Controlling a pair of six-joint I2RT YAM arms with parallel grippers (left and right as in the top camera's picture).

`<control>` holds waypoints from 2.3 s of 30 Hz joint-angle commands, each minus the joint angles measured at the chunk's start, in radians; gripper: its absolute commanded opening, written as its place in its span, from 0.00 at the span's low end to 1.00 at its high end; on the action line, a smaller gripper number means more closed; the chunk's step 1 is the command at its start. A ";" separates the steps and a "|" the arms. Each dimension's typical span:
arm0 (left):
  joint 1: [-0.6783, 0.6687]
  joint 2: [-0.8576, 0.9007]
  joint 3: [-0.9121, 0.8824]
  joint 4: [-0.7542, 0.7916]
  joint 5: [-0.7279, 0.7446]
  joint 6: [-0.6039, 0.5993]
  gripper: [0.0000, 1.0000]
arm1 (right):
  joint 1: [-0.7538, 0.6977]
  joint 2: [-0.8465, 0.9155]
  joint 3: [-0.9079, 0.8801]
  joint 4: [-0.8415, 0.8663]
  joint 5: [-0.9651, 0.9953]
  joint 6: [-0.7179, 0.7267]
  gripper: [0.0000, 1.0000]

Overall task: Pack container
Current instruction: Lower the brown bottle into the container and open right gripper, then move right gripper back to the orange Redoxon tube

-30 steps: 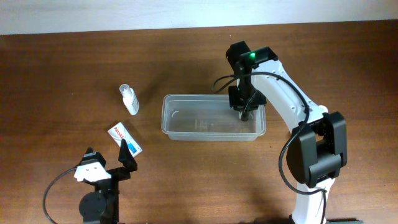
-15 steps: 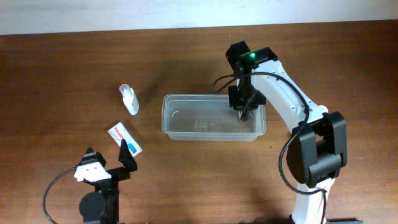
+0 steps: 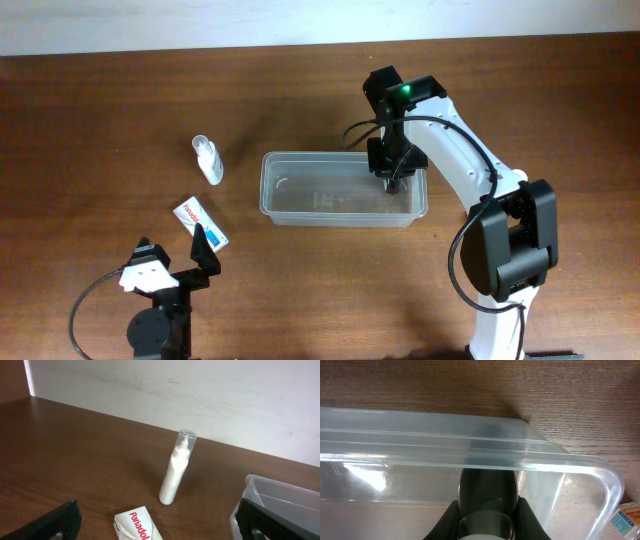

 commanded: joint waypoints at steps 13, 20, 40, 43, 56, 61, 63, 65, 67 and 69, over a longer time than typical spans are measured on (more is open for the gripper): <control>0.000 0.000 -0.005 -0.001 0.007 0.019 0.99 | 0.005 -0.020 -0.002 -0.039 -0.004 0.004 0.18; 0.000 0.000 -0.005 -0.001 0.007 0.019 0.99 | 0.005 -0.020 -0.002 -0.034 -0.004 -0.002 0.18; 0.000 0.000 -0.005 -0.001 0.007 0.019 0.99 | 0.005 -0.019 -0.002 -0.032 -0.007 -0.002 0.36; 0.000 0.000 -0.005 -0.001 0.007 0.019 0.99 | 0.005 -0.020 -0.002 -0.034 -0.007 -0.002 0.36; 0.000 0.000 -0.005 -0.001 0.007 0.019 0.99 | 0.005 -0.020 -0.002 -0.031 -0.007 -0.009 0.36; 0.000 0.000 -0.005 -0.001 0.007 0.019 1.00 | 0.004 -0.023 0.032 -0.026 -0.007 -0.022 0.38; 0.000 0.000 -0.005 -0.001 0.007 0.019 0.99 | 0.002 -0.029 0.074 -0.045 -0.007 -0.026 0.40; 0.000 0.000 -0.005 -0.001 0.007 0.019 0.99 | -0.001 -0.047 0.131 -0.071 -0.006 -0.048 0.41; 0.000 0.000 -0.005 -0.001 0.007 0.019 0.99 | -0.008 -0.065 0.180 -0.091 -0.007 -0.053 0.43; 0.000 0.000 -0.005 -0.001 0.007 0.019 0.99 | -0.023 -0.085 0.245 -0.125 -0.007 -0.055 0.45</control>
